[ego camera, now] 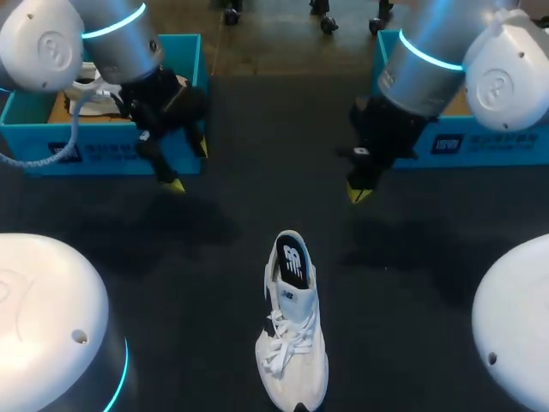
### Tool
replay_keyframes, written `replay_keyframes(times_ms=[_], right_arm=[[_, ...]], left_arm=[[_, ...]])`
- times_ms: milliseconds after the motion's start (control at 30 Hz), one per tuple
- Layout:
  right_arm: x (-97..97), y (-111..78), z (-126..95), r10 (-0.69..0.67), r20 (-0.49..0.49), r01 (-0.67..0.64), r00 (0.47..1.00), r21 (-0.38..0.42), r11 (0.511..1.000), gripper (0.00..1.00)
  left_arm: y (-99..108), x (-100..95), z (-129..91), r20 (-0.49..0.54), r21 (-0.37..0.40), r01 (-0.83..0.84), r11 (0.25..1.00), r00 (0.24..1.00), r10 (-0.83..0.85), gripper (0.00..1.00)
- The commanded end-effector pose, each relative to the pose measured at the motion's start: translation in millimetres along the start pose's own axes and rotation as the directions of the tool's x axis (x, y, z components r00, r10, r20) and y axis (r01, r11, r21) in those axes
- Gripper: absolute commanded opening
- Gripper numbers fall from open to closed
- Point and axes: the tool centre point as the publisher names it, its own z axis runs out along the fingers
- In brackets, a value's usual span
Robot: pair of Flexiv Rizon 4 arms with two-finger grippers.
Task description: Take the shoe out of the shoebox, open the shoe tongue, remove and reinsert the insole, then place the shoe into the shoebox
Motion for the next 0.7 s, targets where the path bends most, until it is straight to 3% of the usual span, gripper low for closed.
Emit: replay_keyframes(times_ms=[33,333,400,700], right_arm=[[23.2,-3.0,12,0.026,0.033,-0.025,0.999,-0.027,0.999,0.0],[68.4,-13.7,32,0.103,0.019,-0.101,0.994,-0.092,0.991,0.0],[80.2,-14.0,36,0.127,0.036,-0.123,0.991,-0.097,0.988,0.0],[80.2,-14.0,36,0.127,0.036,-0.123,0.991,-0.097,0.988,0.0]], left_arm=[[19,-19.7,-15,-0.037,-0.012,-0.095,0.995,0.995,0.095,1.0],[73,-46.9,-47,-0.066,-0.031,-0.264,0.964,0.963,0.262,1.0],[73,-46.9,-47,-0.066,-0.031,-0.264,0.964,0.963,0.262,1.0],[73,-46.9,-47,-0.066,-0.031,-0.264,0.964,0.963,0.262,1.0]])
